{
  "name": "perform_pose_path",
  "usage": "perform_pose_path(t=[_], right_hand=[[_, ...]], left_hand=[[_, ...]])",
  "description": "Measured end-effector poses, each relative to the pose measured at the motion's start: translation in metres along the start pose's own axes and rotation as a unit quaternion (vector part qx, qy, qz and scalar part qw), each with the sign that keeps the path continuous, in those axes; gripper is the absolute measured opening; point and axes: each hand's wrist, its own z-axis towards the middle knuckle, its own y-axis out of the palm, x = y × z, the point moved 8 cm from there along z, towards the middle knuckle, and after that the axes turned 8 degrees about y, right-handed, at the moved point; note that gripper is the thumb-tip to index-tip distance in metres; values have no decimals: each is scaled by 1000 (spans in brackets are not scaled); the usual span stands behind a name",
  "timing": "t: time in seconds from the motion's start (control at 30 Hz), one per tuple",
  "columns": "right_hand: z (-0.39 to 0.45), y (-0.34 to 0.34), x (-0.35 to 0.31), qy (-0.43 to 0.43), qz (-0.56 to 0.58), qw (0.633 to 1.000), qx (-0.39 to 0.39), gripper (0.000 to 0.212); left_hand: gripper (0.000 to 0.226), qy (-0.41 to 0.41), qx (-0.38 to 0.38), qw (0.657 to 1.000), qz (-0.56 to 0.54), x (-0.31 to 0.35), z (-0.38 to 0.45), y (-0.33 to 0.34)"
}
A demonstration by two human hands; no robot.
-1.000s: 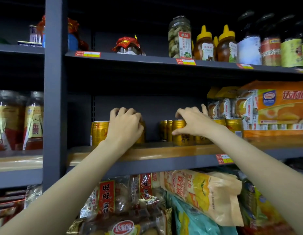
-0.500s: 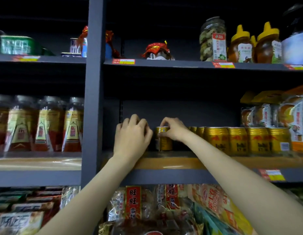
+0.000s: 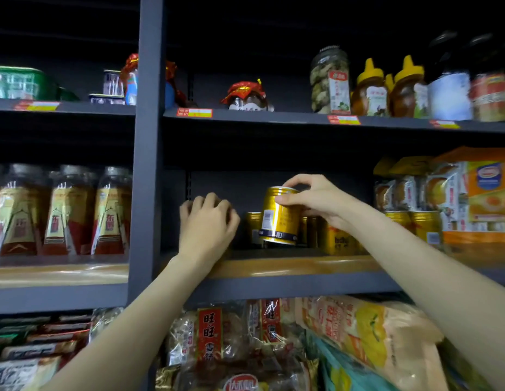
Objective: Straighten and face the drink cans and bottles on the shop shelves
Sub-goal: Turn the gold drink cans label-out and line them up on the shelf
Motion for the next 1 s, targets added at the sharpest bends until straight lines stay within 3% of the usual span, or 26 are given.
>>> perform_pose_path(t=[0.1, 0.23, 0.37, 0.5, 0.6, 0.67, 0.7, 0.8, 0.83, 0.87, 0.9, 0.93, 0.97, 1.0], right_hand=[[-21, -12, -15, -37, 39, 998, 10, 24], [-38, -15, -22, -60, 157, 985, 37, 28], [-41, -7, -22, -23, 180, 983, -15, 27], [-43, 1, -1, 85, 131, 985, -67, 28], [-40, 9, 13, 116, 188, 974, -56, 33], [-37, 10, 14, 95, 277, 956, -37, 31], [-35, 8, 13, 70, 310, 948, -30, 31], [-36, 4, 6, -5, 292, 956, -18, 38], [-37, 4, 4, -23, 281, 959, -17, 39], [-37, 4, 3, -38, 277, 960, -18, 38], [-38, 4, 3, -48, 278, 959, -23, 37], [-38, 4, 4, -50, 280, 958, -32, 37], [-39, 5, 7, -38, 282, 958, -48, 37], [-40, 7, 12, -12, 282, 957, -71, 37]], left_hand=[[45, 8, 109, 980, -169, 13, -5, -32], [70, -24, -65, 885, -461, 52, -19, -14], [73, -83, -33, 819, -566, 45, -22, -14], [72, -18, -21, 835, -550, 38, -22, -31], [74, 13, -39, 851, -523, 41, -18, -37], [72, -14, -51, 850, -525, 41, -17, -34], [71, -51, -60, 825, -559, 41, -18, -29], [61, -208, -84, 648, -728, 43, -24, -11], [58, -244, -85, 601, -756, 43, -25, -7], [56, -269, -82, 575, -769, 42, -25, -3], [55, -277, -75, 571, -770, 41, -26, -2], [56, -269, -63, 591, -758, 37, -25, -2], [59, -244, -45, 638, -729, 33, -23, -6], [62, -203, -21, 706, -679, 29, -20, -14]])
